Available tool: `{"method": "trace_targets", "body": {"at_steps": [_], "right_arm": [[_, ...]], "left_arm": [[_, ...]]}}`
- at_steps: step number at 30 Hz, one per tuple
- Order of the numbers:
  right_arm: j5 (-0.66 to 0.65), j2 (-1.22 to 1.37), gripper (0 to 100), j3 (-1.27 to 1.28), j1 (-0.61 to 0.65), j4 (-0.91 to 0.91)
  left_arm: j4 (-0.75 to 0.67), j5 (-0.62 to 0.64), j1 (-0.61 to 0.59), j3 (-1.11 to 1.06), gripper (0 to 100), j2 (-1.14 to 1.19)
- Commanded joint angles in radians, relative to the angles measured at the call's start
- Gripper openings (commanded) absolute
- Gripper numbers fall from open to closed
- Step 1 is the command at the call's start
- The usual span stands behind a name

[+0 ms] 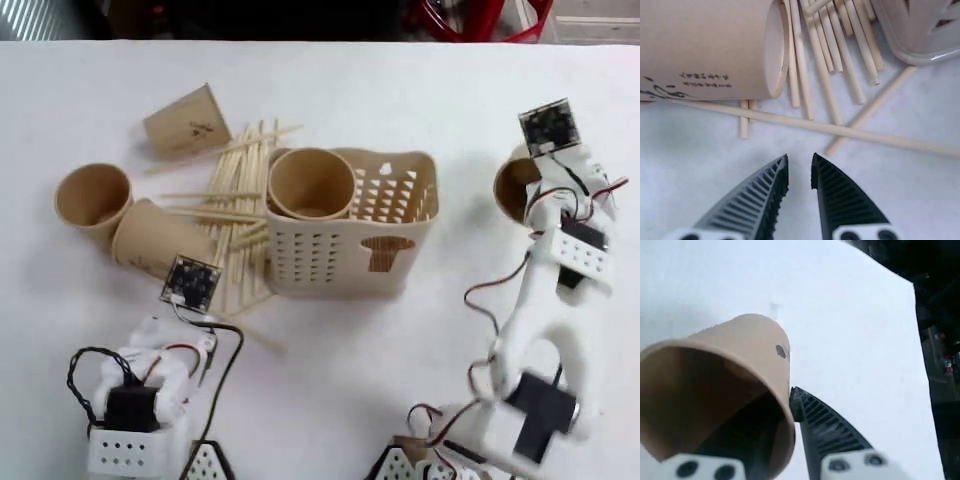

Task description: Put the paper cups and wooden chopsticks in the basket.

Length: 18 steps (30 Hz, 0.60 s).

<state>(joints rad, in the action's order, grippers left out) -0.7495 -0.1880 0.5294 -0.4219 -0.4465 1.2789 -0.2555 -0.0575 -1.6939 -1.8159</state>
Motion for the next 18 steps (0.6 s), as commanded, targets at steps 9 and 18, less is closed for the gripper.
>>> {"method": "trace_targets", "body": {"at_steps": [9,18], "right_arm": [[0.278,-0.687,1.8,-0.106,0.062,-0.596],[0.58,-0.71,1.8,-0.454,0.504,-0.843]], "left_arm": [[0.005,-0.003,-0.004,0.0,10,-0.005],[0.005,-0.003,-0.004,0.0,10,-0.005]]}}
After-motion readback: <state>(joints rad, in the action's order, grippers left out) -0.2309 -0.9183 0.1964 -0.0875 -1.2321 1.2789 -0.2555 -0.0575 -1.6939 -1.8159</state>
